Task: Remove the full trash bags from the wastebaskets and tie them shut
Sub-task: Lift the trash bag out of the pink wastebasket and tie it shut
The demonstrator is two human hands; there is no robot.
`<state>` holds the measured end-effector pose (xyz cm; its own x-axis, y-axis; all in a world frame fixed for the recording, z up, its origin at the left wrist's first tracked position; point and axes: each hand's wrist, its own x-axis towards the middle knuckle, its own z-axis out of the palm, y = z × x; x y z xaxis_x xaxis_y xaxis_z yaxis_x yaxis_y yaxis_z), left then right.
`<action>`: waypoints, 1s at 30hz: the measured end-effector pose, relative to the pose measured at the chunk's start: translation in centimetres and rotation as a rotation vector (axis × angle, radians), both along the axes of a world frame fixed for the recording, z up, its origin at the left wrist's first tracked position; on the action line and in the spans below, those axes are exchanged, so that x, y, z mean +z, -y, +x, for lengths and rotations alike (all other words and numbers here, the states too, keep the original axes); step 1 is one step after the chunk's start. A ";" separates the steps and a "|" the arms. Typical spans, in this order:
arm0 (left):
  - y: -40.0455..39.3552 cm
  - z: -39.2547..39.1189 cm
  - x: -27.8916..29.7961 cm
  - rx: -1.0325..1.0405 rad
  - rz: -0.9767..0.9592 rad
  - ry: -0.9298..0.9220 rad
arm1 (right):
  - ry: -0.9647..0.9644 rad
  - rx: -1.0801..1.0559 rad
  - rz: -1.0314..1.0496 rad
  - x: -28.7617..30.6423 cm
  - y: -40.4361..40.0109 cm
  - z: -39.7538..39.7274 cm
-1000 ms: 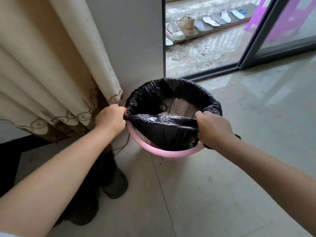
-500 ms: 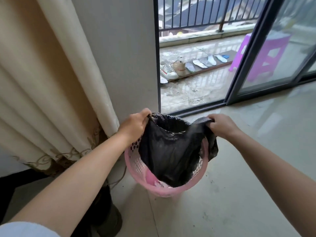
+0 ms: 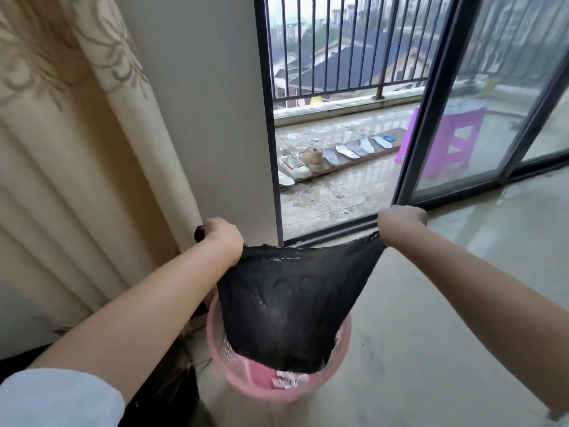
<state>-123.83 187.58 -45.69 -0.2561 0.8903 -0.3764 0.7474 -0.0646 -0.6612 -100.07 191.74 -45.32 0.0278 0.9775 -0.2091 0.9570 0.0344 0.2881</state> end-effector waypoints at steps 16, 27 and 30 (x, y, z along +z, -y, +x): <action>-4.2 9.7 8.5 -0.631 1.244 0.727 | -1.370 0.085 0.873 9.3 -0.9 3.4; -6.9 21.8 5.2 -0.761 0.733 0.684 | -0.689 0.244 0.376 8.5 -1.0 17.7; -6.1 23.9 -1.5 -0.860 0.455 0.640 | -0.836 0.101 0.220 3.2 0.3 18.9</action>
